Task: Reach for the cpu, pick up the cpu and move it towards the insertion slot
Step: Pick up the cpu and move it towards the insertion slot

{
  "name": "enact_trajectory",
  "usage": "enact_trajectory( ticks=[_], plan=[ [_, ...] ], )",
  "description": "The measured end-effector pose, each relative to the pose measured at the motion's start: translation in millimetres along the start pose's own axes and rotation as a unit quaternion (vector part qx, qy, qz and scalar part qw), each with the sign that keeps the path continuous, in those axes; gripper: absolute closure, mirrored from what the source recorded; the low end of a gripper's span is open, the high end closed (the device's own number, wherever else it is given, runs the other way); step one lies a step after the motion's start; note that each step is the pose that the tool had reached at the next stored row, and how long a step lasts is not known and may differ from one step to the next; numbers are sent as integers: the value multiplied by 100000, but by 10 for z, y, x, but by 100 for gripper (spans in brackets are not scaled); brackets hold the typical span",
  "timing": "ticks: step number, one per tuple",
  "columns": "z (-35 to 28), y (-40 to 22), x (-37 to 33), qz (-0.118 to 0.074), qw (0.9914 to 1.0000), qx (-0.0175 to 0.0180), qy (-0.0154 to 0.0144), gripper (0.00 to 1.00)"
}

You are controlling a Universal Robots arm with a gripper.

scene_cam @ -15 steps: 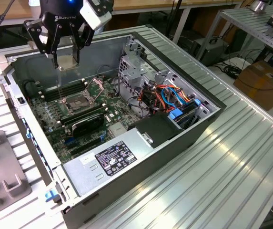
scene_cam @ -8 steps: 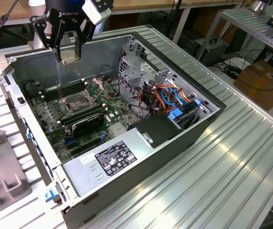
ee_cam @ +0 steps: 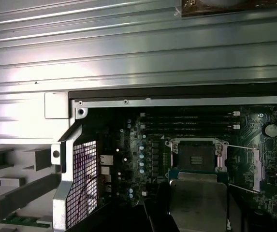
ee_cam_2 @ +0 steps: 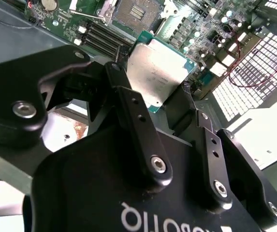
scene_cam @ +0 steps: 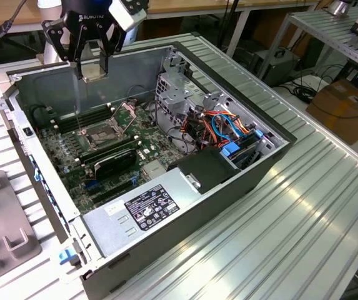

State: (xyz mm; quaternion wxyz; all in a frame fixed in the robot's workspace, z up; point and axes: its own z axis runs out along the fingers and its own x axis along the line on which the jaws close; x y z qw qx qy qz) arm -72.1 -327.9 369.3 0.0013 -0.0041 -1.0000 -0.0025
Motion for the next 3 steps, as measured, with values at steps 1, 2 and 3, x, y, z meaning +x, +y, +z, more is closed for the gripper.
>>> enact_trajectory(
  ticks=[1, 2, 3],
  plan=[
    [0, 0, -3, -3, 100000, 0, 1, 45],
    [0, 0, -3, -4, 100000, 2, 2, 45],
    [0, 0, -3, -2, 100000, 1, 1, 45]
  ],
)
